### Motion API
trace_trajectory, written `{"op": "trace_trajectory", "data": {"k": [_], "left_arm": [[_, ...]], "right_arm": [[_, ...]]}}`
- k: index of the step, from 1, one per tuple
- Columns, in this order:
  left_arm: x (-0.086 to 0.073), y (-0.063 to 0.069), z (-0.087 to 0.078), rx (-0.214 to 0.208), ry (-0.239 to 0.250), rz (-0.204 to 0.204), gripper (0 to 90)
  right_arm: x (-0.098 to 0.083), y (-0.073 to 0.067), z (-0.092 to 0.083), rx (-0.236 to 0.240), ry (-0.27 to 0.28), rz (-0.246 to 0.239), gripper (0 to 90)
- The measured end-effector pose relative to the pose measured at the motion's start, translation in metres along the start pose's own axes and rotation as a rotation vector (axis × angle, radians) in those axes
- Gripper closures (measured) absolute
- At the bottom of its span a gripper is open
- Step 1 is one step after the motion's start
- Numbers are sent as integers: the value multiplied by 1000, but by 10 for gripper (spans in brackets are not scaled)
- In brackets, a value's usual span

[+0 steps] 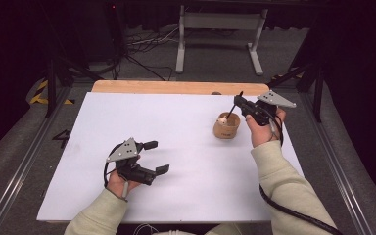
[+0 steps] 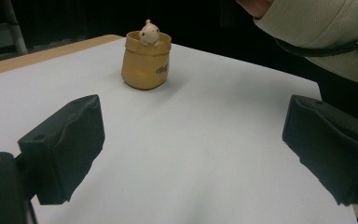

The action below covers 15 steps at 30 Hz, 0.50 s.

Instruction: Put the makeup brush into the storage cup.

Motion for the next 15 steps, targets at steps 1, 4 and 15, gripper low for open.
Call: {"op": "trace_trajectory", "data": {"k": [1,4,15], "left_arm": [[0,0,0,-1,0,-1,64],[0,0,0,-2,0,-1,64],[0,-3,1,-2,2,-2,60]], "right_arm": [[-2,0,1,1,-5,3,855],[-6,-1,2,3,-12,3,856],[-10,3,5,-27,12,56,308]]}}
Point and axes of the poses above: each handheld gripper's, and its own axes: z roughly forward along the jaws, x roughly out of its top, y roughly to its right, the point moved 7 cm from there along z, roughly forward along the jaws, and after that the axes turned 11 degrees about y, right-handed, at the moved point
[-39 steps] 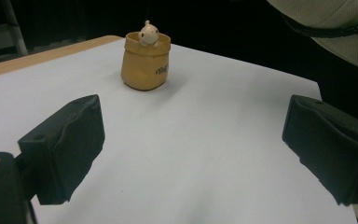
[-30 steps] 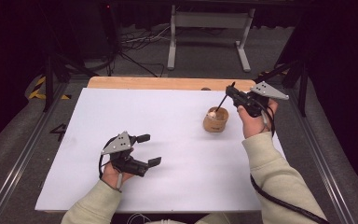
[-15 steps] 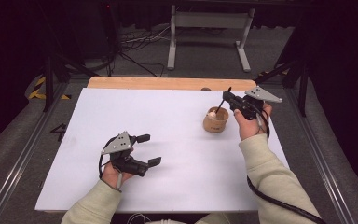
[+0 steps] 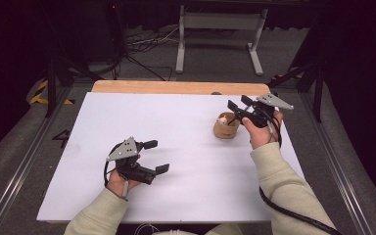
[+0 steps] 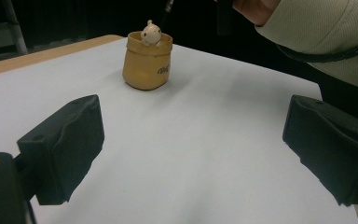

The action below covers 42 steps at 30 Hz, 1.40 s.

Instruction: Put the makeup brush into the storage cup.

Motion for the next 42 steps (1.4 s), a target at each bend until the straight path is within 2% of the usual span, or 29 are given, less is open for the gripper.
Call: {"op": "trace_trajectory", "data": {"k": [3,8,10,13,21,26,30,36,39,42], "left_arm": [[0,0,1,-4,0,-1,59],[1,-1,-2,1,1,7,58],[3,-2,-5,5,4,8,57],[4,-2,-11,13,9,3,56],[9,1,-28,28,16,7,49],[10,1,-37,36,18,7,48],[11,3,-44,41,23,10,46],[12,5,-55,47,29,19,46],[11,6,-60,48,32,7,46],[10,7,-64,48,36,1,46]], "right_arm": [[6,1,-5,-12,25,-12,188],[16,2,-17,-2,58,-13,153],[23,2,-27,18,74,-20,138],[26,0,-34,32,83,-28,124],[36,-9,-66,133,106,-56,38],[34,-15,-79,189,92,-65,23],[28,-18,-87,200,66,-82,26],[16,-24,-97,243,35,-112,21],[9,-28,-103,276,20,-142,19],[3,-30,-107,302,12,-142,16]]}}
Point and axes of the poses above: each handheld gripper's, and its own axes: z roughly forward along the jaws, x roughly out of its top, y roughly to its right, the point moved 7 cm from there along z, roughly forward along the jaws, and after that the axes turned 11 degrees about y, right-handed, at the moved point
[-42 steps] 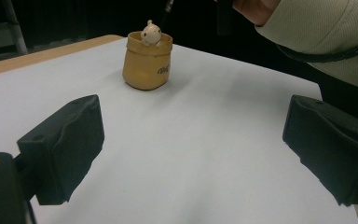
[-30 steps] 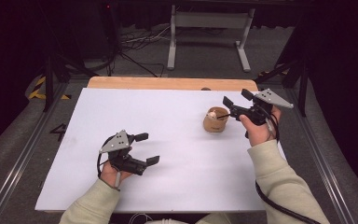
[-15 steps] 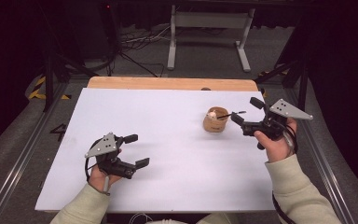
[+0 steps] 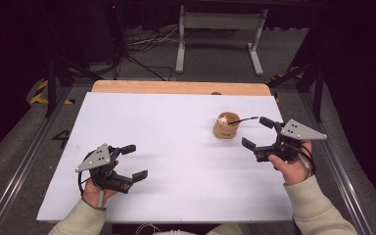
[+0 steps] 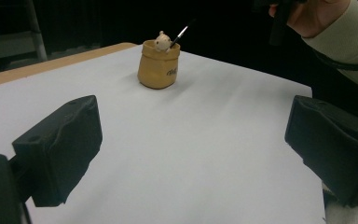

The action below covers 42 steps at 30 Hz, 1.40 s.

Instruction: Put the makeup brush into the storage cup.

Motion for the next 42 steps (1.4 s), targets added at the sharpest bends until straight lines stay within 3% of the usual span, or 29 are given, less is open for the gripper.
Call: {"op": "trace_trajectory", "data": {"k": [8,20,32,42], "left_arm": [[-1,-1,-7,24,21,16,51],[-3,-2,-17,16,70,-16,44],[-11,-3,-15,18,66,-35,42],[-19,-5,-14,31,59,-56,42]], "right_arm": [[-20,-10,-6,47,-13,2,16],[-52,-19,-11,63,-29,43,16],[-74,-29,-12,71,-26,85,16],[-94,-35,-10,75,-51,61,16]]}}
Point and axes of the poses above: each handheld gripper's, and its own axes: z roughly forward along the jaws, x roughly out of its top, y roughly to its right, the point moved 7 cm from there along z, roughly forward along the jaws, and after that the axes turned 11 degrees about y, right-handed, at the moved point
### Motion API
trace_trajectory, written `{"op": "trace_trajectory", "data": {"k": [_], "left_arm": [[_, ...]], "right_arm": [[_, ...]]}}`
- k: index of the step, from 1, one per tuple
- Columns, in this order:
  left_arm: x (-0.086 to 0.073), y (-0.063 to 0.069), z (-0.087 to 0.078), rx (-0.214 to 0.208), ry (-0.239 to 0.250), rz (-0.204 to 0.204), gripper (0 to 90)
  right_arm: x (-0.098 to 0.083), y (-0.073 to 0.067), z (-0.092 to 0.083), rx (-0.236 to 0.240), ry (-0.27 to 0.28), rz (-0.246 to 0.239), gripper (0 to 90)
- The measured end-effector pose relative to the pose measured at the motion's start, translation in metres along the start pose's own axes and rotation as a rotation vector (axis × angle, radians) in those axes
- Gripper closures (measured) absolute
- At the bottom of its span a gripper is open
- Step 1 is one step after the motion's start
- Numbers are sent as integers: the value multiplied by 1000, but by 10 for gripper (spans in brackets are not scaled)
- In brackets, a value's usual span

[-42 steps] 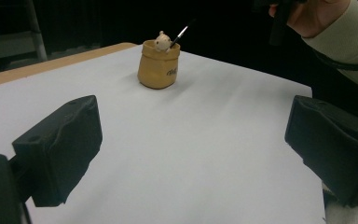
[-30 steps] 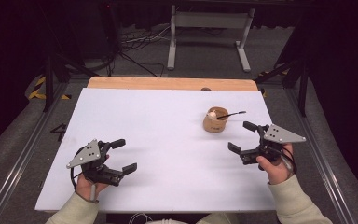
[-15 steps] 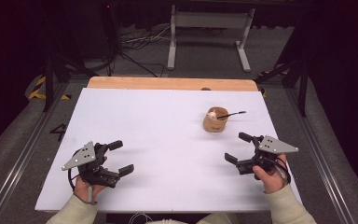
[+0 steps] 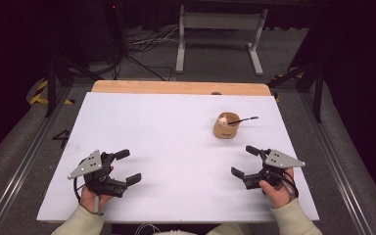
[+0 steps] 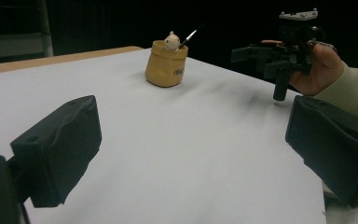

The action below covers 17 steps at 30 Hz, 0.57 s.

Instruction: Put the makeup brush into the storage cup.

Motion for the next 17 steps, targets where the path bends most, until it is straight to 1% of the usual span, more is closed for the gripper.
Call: {"op": "trace_trajectory", "data": {"k": [5,10,17], "left_arm": [[-3,0,2,1,-8,0,41],[-3,-1,1,10,-8,1,41],[-7,-4,0,28,-20,-4,41]], "right_arm": [[-4,1,0,-7,-1,10,16],[-3,3,0,-15,10,19,16],[-5,0,3,-1,4,23,16]]}}
Point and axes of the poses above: each handheld gripper's, and its own axes: z roughly forward along the jaws, x roughly out of its top, y roughly to its right, the point moved 7 cm from there along z, roughly forward along the jaws, and after that the axes turned 11 degrees about y, right-handed, at the moved point
